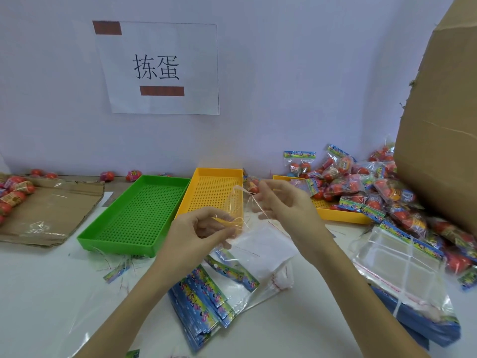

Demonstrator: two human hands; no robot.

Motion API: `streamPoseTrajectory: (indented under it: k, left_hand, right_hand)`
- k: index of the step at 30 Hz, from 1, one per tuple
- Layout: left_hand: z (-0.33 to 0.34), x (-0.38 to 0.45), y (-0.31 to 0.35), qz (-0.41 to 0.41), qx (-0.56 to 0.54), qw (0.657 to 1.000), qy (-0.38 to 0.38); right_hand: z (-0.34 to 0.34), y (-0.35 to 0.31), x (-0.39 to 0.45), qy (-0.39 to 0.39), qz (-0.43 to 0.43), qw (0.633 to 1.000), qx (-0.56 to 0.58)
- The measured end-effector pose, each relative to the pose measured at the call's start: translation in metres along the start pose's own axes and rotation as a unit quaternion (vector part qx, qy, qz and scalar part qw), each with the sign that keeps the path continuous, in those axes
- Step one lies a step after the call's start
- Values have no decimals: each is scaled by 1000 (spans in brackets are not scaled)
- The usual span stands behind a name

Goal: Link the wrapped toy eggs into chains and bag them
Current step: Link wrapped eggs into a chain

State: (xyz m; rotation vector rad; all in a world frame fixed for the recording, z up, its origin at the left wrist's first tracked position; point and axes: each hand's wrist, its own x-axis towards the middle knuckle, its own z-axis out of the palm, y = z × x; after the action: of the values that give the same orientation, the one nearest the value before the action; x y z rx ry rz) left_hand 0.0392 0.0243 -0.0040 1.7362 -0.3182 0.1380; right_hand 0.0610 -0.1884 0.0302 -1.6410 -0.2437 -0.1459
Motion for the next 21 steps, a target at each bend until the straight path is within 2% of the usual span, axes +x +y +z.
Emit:
streamPoseTrajectory:
  k: [2,6,15,21]
  left_hand:
    - [1,-2,0,18,27,999,5]
    - [1,-2,0,32,58,998,5]
    - [-6,-1,6,-10,35,998,-45]
    - [-6,0,5,-12,13,998,-62]
  right_hand:
    - [-2,3,0,-33,27,998,-41]
    - [-7,6,-1,-63,70,995,-11]
    - [-9,0,-3,-122,63,991,9]
    - [-13,2,-2,-128,43,988,-68]
